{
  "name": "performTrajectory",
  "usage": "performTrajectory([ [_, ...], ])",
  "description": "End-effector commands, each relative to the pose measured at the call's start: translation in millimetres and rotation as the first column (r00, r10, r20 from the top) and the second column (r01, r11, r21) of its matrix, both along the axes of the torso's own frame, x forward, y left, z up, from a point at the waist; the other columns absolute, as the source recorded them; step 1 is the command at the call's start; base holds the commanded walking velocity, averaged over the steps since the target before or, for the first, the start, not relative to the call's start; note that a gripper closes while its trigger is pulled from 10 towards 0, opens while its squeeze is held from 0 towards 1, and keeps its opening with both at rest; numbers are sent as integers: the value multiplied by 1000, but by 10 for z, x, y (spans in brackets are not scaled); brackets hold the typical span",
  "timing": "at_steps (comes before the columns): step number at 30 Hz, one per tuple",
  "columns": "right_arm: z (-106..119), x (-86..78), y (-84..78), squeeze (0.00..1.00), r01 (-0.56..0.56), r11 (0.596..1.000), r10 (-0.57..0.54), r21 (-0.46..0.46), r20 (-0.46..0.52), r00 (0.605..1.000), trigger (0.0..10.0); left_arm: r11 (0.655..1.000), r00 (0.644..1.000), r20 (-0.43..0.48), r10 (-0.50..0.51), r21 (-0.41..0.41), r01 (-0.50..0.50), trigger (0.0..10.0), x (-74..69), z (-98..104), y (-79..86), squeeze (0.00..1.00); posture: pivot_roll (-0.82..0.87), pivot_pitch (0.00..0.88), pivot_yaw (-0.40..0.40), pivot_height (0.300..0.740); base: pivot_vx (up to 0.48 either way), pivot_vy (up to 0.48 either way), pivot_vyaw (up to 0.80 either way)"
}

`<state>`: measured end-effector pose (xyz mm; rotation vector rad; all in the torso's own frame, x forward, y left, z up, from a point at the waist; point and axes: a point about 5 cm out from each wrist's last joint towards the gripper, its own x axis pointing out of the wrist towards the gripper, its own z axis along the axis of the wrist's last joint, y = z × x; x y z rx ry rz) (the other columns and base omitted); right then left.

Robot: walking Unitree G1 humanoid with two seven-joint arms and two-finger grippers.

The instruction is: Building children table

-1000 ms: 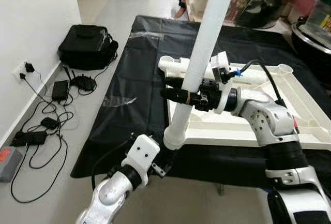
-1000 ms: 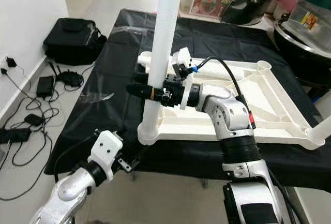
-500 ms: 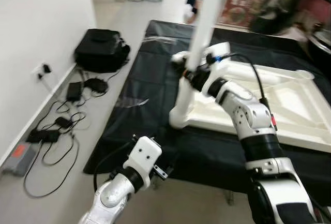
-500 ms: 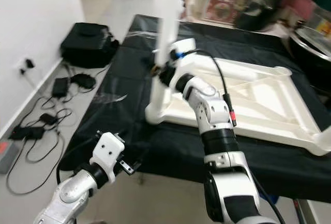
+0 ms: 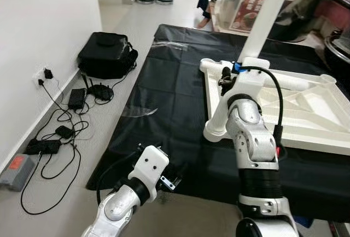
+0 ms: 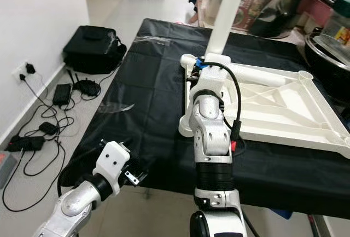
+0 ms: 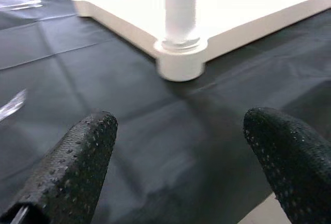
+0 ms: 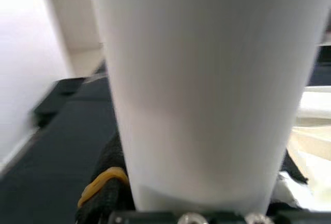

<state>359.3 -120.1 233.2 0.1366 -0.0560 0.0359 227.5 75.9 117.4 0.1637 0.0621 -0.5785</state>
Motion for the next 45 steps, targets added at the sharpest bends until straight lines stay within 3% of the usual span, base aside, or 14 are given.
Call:
performTrajectory([
  [1,-229,42,172,1000,-176,981,184,87,-90,979,10000,1000,1000,-22,-7,8,7,10000,-9,-55,-23,0,121,67,-104,740,0,0,0],
  [3,-229,42,172,1000,-176,981,184,87,-90,979,10000,1000,1000,-22,-7,8,7,10000,-9,-55,-23,0,121,67,-104,740,0,0,0],
  [6,-187,-4,212,1000,-637,766,643,87,-79,762,10000,1000,1000,-19,-5,2,5,10000,-8,-50,-29,0,121,63,-104,740,0,0,0],
  [8,-156,-50,150,1000,-711,698,716,87,-81,693,10000,1000,1000,-18,-5,1,5,10000,-7,-47,-30,0,123,66,-111,740,0,0,0],
  [10,-156,-50,150,1000,-711,698,716,87,-81,693,10000,1000,1000,-18,-5,1,5,10000,-7,-47,-30,0,123,66,-111,740,0,0,0],
  [12,-27,-163,7,1000,-817,575,818,34,-38,574,10000,1000,1000,-19,-3,0,3,10000,-7,-44,-27,0,119,75,-102,740,0,0,0],
  [14,-27,-163,7,1000,-817,575,818,34,-38,574,10000,1000,1000,-19,-3,0,3,10000,-7,-44,-27,0,119,75,-102,740,0,0,0],
  [16,63,-258,-74,1000,-886,463,886,-28,-9,464,10000,1000,1000,-19,-1,0,1,10000,-8,-41,-21,0,124,80,-102,740,0,0,0],
  [25,102,-396,-98,1000,-975,217,976,-38,6,217,10000,1000,1000,-21,-4,3,4,10000,-13,-44,-16,0,128,78,-97,740,0,0,0],
  [29,89,-390,-85,1000,-976,211,977,-45,-5,212,10000,1000,1000,-23,-5,3,5,10000,-13,-47,-15,0,127,82,-94,740,0,0,0],
  [30,79,-383,-84,0,-977,205,978,-50,-17,206,10000,1000,1000,-23,-5,3,6,10000,-12,-48,-13,0,126,84,-93,740,0,0,0],
  [35,64,-346,-101,0,-974,218,974,-65,-47,222,10000,1000,1000,-23,-5,4,5,10000,-7,-49,-9,0,125,83,-93,740,0,0,0],
  [36,62,-334,-117,0,-973,220,973,-70,-57,224,0,1000,1000,-20,-2,5,2,10000,-3,-46,-7,0,124,83,-95,740,0,0,0],
  [45,156,-229,-152,0,-947,305,951,-101,-20,308,0,1000,1000,-16,3,8,-3,10000,9,-42,-4,0,126,79,-94,740,0,0,0],
])
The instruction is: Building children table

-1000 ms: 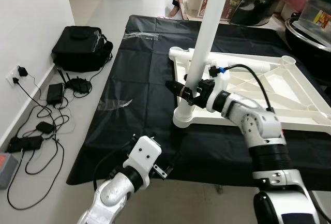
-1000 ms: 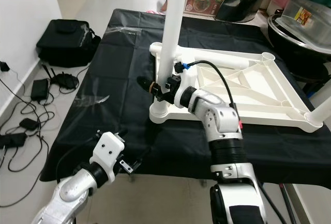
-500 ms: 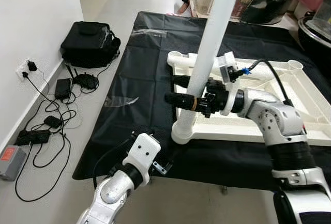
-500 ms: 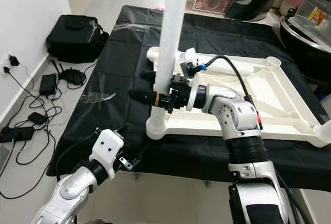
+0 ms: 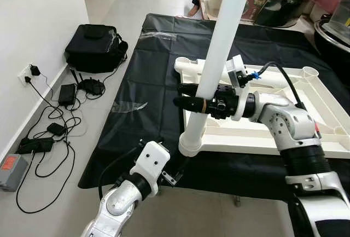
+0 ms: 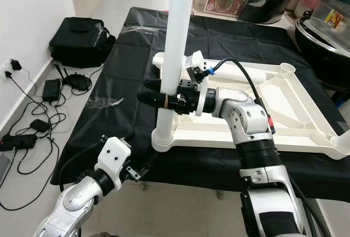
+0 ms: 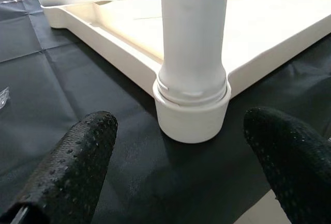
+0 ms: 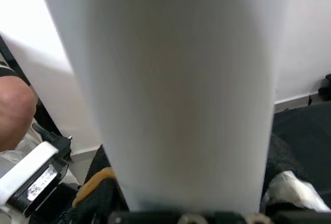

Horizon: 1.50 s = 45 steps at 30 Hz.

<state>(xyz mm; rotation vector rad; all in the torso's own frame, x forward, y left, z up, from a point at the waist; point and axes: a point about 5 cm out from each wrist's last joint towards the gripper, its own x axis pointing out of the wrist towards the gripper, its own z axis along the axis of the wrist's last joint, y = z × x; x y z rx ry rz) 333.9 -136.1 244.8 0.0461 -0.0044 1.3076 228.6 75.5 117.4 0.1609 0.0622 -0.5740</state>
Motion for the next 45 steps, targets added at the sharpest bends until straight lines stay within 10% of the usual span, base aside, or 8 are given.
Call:
performTrajectory([
  [1,39,24,8,0,12,1000,-12,6,-1,1000,0,1000,1000,-16,-2,10,2,10000,-2,-41,0,0,126,79,-94,740,0,0,0],
  [9,126,304,-104,0,376,918,-373,128,-47,927,0,1000,1000,-14,-3,11,3,10000,2,-40,-4,0,123,80,-97,740,0,0,0],
  [18,-265,334,-670,0,997,-55,-997,-63,62,-51,0,1000,1000,-17,-12,10,12,10000,-5,-40,-13,0,123,79,-93,740,0,0,0],
  [24,-271,293,-448,0,999,11,-999,-47,-38,9,0,1000,1000,-18,-15,10,15,10000,-4,-44,-14,0,120,81,-96,740,0,0,0],
  [28,-253,353,-193,0,987,156,-980,-42,-133,149,10000,1000,1000,-18,-17,12,18,10000,-5,-49,-16,0,117,68,-97,740,0,0,0],
  [32,-188,372,146,0,900,436,-879,9,-211,428,10000,1000,1000,-17,-17,12,17,10000,-8,-53,-21,0,114,61,-98,740,0,0,0],
  [34,-114,318,335,1000,798,599,-765,63,-249,594,10000,1000,1000,-19,-17,9,18,10000,-5,-57,-28,0,113,62,-101,740,0,0,0],
  [45,93,9,327,1000,306,942,-288,140,-133,948,10000,1000,1000,-19,-12,2,12,10000,-2,-48,-26,0,105,66,-96,740,0,0,0],
])
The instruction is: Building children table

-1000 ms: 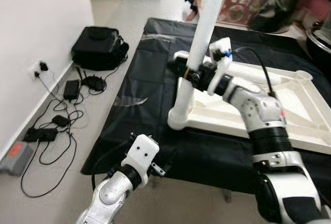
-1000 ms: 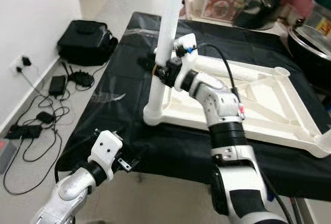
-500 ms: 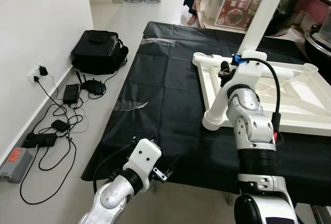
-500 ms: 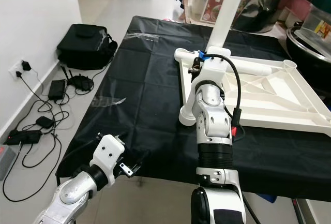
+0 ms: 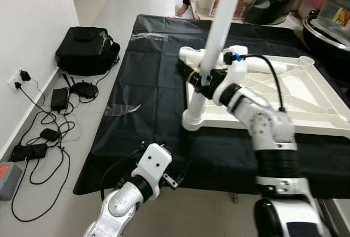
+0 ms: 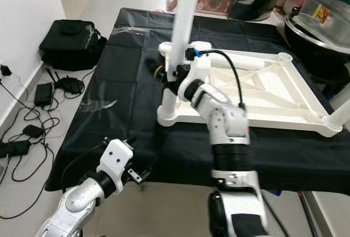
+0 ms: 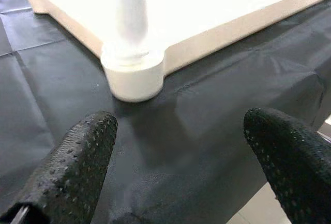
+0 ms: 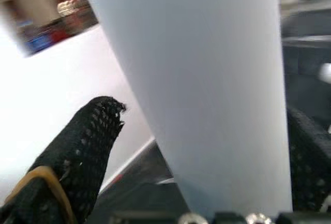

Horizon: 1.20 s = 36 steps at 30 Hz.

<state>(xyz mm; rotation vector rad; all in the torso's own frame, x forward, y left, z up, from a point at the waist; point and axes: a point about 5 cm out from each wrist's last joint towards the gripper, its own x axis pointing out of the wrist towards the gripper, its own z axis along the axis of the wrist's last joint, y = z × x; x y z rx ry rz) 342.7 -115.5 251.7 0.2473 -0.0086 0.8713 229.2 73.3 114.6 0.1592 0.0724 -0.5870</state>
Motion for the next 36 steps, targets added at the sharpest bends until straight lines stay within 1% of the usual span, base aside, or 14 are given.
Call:
performTrajectory([
  [1,18,-116,82,1000,-180,983,181,-22,44,983,10000,1000,1000,-8,0,1,0,10000,-11,-20,-2,0,105,66,-96,740,0,0,0],
  [6,3,-161,20,1000,-250,967,253,-54,56,966,10000,1000,1000,-9,-3,2,3,10000,-17,-24,-4,0,107,71,-97,740,0,0,0],
  [8,-37,-208,-78,1000,-329,936,338,-126,63,939,10000,1000,1000,-12,-5,3,5,10000,-19,-28,-4,0,109,73,-97,740,0,0,0],
  [9,-68,-164,-110,804,-316,935,326,-159,38,945,10000,1000,1000,-12,-5,2,5,10000,-16,-27,-3,0,109,73,-97,740,0,0,0],
  [10,-85,-117,-124,0,-298,938,308,-177,27,951,10000,1000,1000,-13,-5,2,5,10000,-15,-31,-2,0,109,72,-96,740,0,0,0],
  [18,-14,-68,-148,0,-324,933,335,-156,49,941,10000,1000,1000,-17,-7,0,7,10000,-23,-33,-11,0,107,72,-105,740,0,0,0],
  [19,-1,-51,-142,0,-323,934,334,-154,53,941,0,1000,1000,-18,-6,-2,6,10000,-23,-33,-13,0,108,77,-105,740,0,0,0],
  [28,25,-17,-146,0,-335,933,346,-129,66,936,0,1000,1000,-19,-4,-5,4,10000,-27,-28,-13,0,108,82,-105,740,0,0,0],
  [30,43,47,-166,0,-220,970,230,-106,87,969,0,1000,1000,-19,-2,-6,2,10000,-21,-24,-7,0,107,88,-102,740,0,0,0],
  [32,48,74,-177,0,-168,982,176,-91,92,980,0,1000,1000,-19,-2,-6,2,10000,-19,-22,-6,0,107,88,-102,740,0,0,0],
  [33,63,102,-196,0,-106,994,107,-18,86,991,0,1000,1000,-20,-1,-6,1,10000,-18,-23,-6,0,105,88,-103,740,0,0,0],
  [34,63,102,-196,0,-106,994,107,-18,86,991,0,1000,1000,-20,-1,-6,1,10000,-18,-23,-6,0,105,88,-103,740,0,0,0],
  [35,34,150,-233,0,-7,1000,5,29,66,998,0,1000,1000,-21,-1,-6,1,10000,-15,-23,-3,0,107,91,-98,740,0,0,0],
  [36,-38,220,-286,0,156,988,-156,22,42,987,0,1000,1000,-21,-1,-5,1,10000,-15,-22,-2,0,105,89,-97,740,0,0,0],
])
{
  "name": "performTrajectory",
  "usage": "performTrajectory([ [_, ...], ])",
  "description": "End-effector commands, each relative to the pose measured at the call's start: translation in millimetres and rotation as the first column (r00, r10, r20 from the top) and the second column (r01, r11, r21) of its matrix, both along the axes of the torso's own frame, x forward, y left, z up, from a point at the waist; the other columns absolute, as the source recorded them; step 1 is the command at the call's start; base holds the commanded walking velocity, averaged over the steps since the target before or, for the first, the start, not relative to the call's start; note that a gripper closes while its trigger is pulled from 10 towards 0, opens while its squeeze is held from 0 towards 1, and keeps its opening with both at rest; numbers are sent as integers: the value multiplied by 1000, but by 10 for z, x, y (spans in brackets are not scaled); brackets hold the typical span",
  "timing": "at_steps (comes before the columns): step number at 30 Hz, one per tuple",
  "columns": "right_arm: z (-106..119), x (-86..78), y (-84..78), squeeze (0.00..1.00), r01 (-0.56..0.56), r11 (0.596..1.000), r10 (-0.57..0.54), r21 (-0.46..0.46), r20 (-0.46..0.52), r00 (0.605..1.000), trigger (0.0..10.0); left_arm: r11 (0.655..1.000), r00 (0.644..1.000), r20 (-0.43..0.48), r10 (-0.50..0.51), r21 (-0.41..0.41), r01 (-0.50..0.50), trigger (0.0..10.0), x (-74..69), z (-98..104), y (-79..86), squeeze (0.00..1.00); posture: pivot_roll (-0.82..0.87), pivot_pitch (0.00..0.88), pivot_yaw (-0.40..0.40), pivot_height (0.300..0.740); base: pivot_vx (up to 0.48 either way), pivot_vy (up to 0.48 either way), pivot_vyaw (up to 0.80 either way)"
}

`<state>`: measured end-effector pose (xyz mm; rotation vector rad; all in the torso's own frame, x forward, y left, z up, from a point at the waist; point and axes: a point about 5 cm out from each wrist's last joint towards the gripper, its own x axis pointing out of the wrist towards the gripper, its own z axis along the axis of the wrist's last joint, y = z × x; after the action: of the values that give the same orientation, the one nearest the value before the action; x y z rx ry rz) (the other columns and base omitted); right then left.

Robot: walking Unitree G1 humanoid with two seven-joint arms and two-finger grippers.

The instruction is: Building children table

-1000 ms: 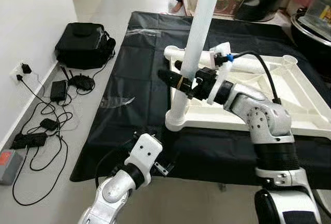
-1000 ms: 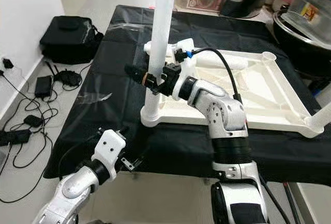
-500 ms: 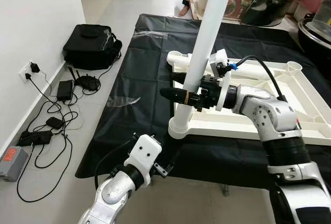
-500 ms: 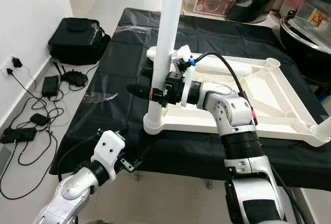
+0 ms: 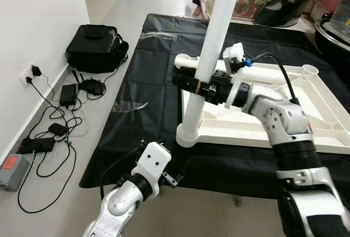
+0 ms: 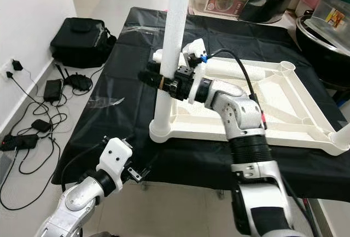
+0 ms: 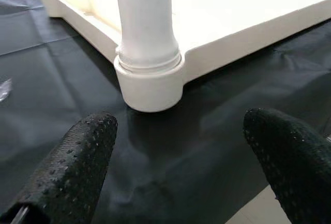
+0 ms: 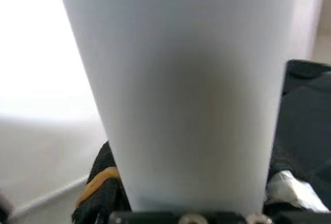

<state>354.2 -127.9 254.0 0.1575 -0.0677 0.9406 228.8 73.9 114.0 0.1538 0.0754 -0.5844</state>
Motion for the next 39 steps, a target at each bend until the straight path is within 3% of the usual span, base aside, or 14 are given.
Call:
performTrajectory([
  [1,-61,105,-161,0,214,974,-210,74,-56,976,0,1000,1000,-17,-4,-1,4,10000,-10,-16,-8,0,105,89,-97,740,0,0,0],
  [5,-159,174,-236,0,420,907,-415,35,-97,905,0,1000,1000,-16,-5,1,5,10000,-11,-17,-5,0,106,86,-97,740,0,0,0],
  [7,-349,131,-403,0,777,616,-787,-131,-75,612,0,1000,1000,-18,-8,4,8,10000,-15,-24,-10,0,110,74,-101,740,0,0,0],
  [10,-379,84,-437,0,836,526,-850,-159,-53,524,0,1000,1000,-18,-9,5,9,10000,-18,-28,-13,0,110,74,-101,740,0,0,0],
  [11,-339,-40,-384,0,897,409,-911,-167,-22,411,0,1000,1000,-16,-10,9,10,10000,-20,-29,-17,0,113,70,-105,740,0,0,0],
  [12,-319,-75,-368,0,915,370,-928,-164,-11,373,0,1000,1000,-14,-10,10,10,10000,-21,-30,-18,0,113,70,-105,740,0,0,0],
  [19,-328,-129,-252,0,930,320,-947,-183,-56,315,0,1000,1000,-16,-11,10,11,10000,-25,-38,-21,0,109,62,-102,740,0,0,0],
  [21,-385,-116,-61,0,893,405,-912,-197,-149,381,10000,1000,1000,-18,-13,11,13,10000,-33,-47,-29,0,107,52,-103,740,0,0,0],
  [22,-385,-116,-61,0,893,405,-912,-197,-149,381,10000,1000,1000,-18,-13,11,13,10000,-33,-47,-29,0,107,52,-103,740,0,0,0],
  [25,-274,-50,246,259,785,613,-785,-91,-181,592,10000,1000,1000,-21,-14,9,14,10000,-27,-47,-38,0,102,62,-104,740,0,0,0],
  [26,-230,-38,280,1000,758,649,-756,-62,-160,635,10000,1000,1000,-21,-14,9,14,10000,-27,-46,-40,0,106,62,-106,740,0,0,0],
  [33,-20,-3,301,1000,675,736,-667,44,-119,735,10000,1000,1000,-15,-12,9,12,10000,-19,-36,-36,0,107,69,-107,740,0,0,0],
  [36,54,10,334,1000,526,846,-516,85,-119,848,10000,1000,1000,-15,-9,10,9,10000,-27,-42,-34,0,107,59,-107,740,0,0,0],
  [39,89,-194,317,1000,22,998,-21,55,-22,1000,10000,1000,1000,-15,-9,10,9,10000,-19,-38,-31,0,108,62,-105,740,0,0,0],
])
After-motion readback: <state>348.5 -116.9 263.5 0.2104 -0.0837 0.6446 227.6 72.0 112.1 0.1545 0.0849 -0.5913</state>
